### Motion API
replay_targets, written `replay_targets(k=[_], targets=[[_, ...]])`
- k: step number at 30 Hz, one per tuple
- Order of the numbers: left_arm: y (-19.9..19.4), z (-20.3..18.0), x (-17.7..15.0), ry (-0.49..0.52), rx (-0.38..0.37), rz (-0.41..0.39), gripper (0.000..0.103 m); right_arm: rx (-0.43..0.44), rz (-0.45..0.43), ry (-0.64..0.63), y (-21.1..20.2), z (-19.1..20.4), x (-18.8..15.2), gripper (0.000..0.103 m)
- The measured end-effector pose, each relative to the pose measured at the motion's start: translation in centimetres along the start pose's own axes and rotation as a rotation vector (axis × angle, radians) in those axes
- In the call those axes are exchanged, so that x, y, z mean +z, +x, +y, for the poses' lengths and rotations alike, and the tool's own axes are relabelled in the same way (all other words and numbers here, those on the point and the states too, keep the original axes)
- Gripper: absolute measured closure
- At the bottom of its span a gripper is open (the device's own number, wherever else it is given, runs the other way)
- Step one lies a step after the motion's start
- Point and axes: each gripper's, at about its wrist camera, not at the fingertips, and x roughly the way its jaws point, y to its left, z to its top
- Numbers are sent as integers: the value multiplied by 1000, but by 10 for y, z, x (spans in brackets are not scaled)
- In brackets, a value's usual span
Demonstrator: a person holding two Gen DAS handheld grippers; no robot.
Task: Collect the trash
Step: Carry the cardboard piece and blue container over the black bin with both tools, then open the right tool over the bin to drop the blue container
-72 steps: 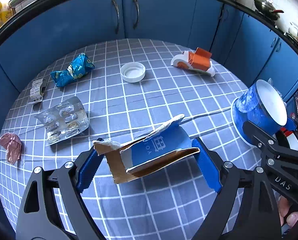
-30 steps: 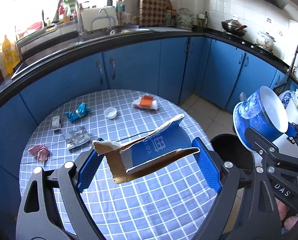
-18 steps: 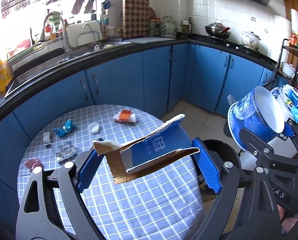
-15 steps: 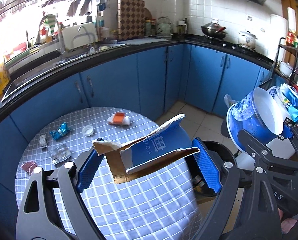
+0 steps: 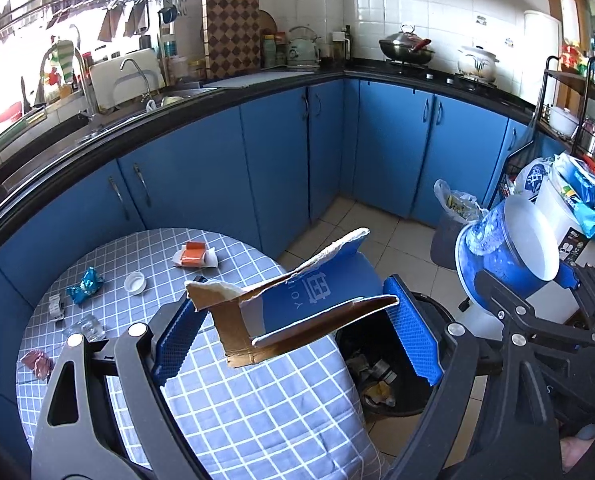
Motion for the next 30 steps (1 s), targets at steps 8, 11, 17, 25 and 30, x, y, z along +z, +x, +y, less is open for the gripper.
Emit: replay_targets(k=[8, 11, 17, 25, 30], targets=[[33, -2, 5, 5, 1, 36, 17, -11, 43, 5, 35, -8, -3, 28], [42, -1, 5, 2, 5, 45, 17, -6, 60, 7, 45, -8, -3, 28], [54, 6, 5, -10, 8, 63, 17, -2, 80, 11, 58, -9, -6, 28], [61, 10, 4, -13, 6, 76, 17, 41, 94, 33, 64, -9, -9, 17], [61, 12, 3, -16, 5, 80, 17, 32, 97, 21, 64, -7, -9, 17]])
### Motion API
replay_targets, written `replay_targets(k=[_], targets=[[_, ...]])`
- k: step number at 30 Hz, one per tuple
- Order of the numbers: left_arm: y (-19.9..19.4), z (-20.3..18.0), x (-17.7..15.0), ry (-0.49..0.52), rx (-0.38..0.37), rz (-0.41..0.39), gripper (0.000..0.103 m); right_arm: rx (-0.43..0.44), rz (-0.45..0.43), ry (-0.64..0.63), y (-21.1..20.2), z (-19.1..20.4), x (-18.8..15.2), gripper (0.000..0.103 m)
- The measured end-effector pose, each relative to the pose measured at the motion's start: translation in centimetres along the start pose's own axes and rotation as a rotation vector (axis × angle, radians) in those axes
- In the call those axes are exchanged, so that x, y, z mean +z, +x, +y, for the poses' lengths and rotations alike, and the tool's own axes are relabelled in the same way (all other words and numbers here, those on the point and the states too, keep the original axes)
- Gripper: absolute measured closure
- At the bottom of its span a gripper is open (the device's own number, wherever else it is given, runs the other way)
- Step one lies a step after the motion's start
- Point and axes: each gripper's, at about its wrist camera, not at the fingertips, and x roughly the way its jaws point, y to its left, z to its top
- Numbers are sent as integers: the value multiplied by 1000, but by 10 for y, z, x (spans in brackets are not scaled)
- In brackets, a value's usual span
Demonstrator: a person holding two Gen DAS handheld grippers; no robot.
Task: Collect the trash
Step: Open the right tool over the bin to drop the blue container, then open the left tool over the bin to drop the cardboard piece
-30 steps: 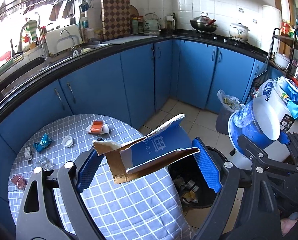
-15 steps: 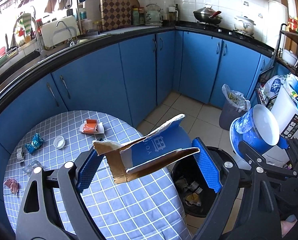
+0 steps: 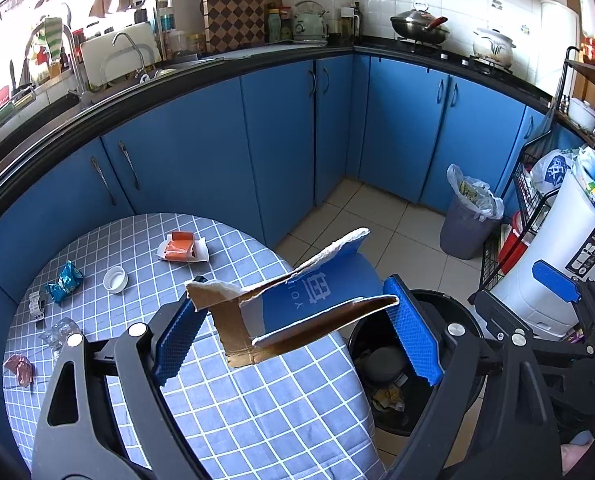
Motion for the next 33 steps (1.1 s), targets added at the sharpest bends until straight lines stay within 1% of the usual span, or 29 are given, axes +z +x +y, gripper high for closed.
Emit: replay_targets(k=[5, 12, 18, 22, 25, 28, 30, 33], targets=[[1, -1, 0, 5, 0, -2, 17, -1, 3, 11, -1, -4, -1, 17], [5, -14, -1, 28, -20, 10, 17, -39, 1, 16, -2, -11, -5, 17], [15, -42, 1, 72, -51, 24, 17, -159, 5, -8, -2, -28, -15, 17], [20, -65, 2, 114, -78, 24, 17, -201, 20, 18, -2, -49, -20, 17], [23, -79, 3, 133, -102, 31, 16, -209, 28, 42, -2, -63, -24, 17], [24, -85, 4, 130, -120, 38, 15, -219, 33, 49, -3, -72, -28, 17], [25, -88, 6, 130, -126, 43, 7, -216, 32, 52, -4, -74, -28, 17], [28, -90, 7, 130, -124, 48, 6, -210, 33, 57, -3, -76, -30, 17]])
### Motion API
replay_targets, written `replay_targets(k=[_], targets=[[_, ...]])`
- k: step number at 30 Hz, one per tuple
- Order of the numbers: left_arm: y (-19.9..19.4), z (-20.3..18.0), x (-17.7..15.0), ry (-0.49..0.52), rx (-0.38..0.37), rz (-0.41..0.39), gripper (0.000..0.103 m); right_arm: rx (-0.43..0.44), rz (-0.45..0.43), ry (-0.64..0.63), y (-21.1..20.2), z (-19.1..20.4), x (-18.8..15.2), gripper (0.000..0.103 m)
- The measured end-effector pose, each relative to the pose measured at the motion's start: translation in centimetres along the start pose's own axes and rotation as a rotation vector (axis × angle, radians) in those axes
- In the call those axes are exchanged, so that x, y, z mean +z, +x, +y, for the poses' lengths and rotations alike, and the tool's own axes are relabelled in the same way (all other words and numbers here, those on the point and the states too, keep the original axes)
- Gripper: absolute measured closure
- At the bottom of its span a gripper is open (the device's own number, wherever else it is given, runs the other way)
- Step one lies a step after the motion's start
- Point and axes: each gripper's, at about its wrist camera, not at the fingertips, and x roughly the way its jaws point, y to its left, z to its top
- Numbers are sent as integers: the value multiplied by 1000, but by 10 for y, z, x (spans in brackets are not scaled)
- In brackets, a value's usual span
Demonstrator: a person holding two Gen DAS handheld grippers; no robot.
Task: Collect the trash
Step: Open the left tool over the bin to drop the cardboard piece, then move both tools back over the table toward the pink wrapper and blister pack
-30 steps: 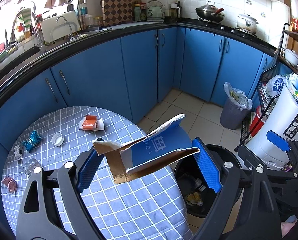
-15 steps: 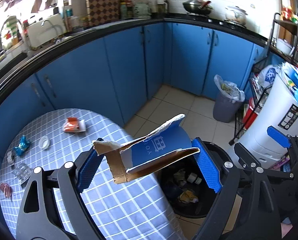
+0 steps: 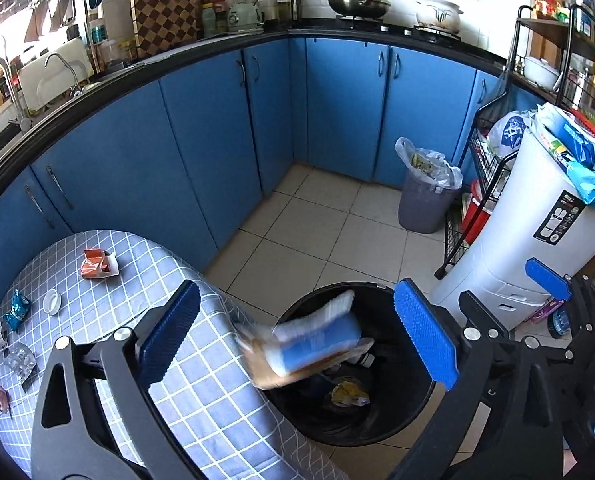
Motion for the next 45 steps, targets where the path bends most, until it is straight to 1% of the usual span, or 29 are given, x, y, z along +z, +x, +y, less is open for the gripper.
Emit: replay_targets(k=[5, 9, 16, 21, 23, 28, 33, 34, 39, 42, 45], targets=[[3, 9, -2, -20, 21, 21, 5, 13, 9, 13, 3, 0, -1, 17], [-2, 21, -5, -46, 42, 20, 5, 24, 10, 5, 2, 8, -1, 17], [-17, 51, -10, -97, 72, 10, 5, 55, 3, -26, -6, 32, 6, 17], [-30, 84, -20, -144, 110, 6, 5, 114, 0, -43, -11, 60, 12, 17], [-36, 99, -24, -170, 127, 3, 5, 143, -3, -69, -15, 78, 13, 17], [-52, 140, -35, -242, 162, 0, 5, 184, -9, -137, -22, 120, 19, 17], [-70, 182, -50, -314, 193, -16, 5, 263, -2, -180, -29, 166, 21, 17], [-73, 188, -52, -324, 200, -18, 5, 275, -1, -201, -31, 180, 20, 17], [-94, 231, -72, -379, 246, -33, 5, 316, 3, -267, -38, 228, 15, 17], [-107, 259, -87, -419, 286, -42, 5, 339, 1, -299, -44, 254, 14, 17], [-116, 286, -104, -463, 315, -33, 5, 365, 4, -320, -48, 276, 13, 17]])
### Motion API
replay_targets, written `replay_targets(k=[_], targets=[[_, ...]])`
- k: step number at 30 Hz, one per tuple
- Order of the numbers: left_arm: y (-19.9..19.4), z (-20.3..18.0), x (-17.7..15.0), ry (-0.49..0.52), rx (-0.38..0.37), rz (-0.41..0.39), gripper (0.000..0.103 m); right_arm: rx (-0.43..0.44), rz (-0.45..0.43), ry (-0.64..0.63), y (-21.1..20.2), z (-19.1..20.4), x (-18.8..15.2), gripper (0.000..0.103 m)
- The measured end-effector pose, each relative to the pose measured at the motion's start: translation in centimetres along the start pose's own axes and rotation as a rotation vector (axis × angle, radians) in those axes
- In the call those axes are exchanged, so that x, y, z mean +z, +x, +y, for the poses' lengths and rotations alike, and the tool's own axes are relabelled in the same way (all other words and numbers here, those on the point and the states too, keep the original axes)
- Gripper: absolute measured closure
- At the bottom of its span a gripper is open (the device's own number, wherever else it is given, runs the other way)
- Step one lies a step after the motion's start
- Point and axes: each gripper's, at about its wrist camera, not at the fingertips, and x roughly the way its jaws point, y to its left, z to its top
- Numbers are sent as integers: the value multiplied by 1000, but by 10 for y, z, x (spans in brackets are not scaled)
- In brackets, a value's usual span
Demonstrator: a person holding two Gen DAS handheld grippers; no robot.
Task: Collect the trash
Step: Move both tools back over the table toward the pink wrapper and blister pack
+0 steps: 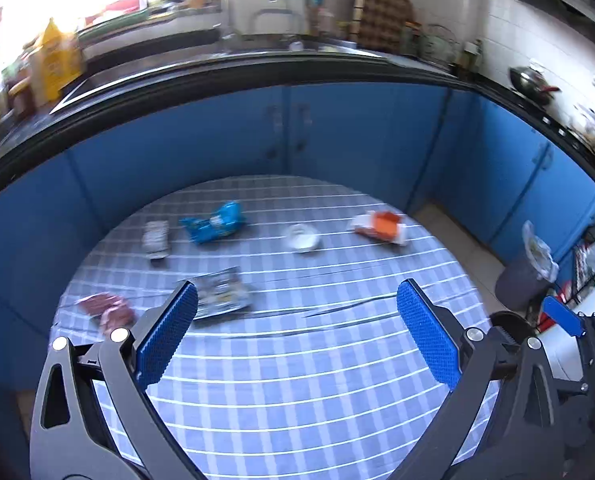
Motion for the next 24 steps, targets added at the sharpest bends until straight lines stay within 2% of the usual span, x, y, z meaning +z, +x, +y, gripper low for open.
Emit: replay_targets(k=[5, 14, 24], targets=[[6, 53, -12, -58, 76, 20, 5, 83, 27, -25, 12, 42, 7, 17], [41, 147, -33, -154, 164, 97, 5, 209, 69, -122, 50, 126, 15, 17], [86, 192, -47, -167, 166, 173, 5, 261, 139, -225, 106, 200, 18, 17]])
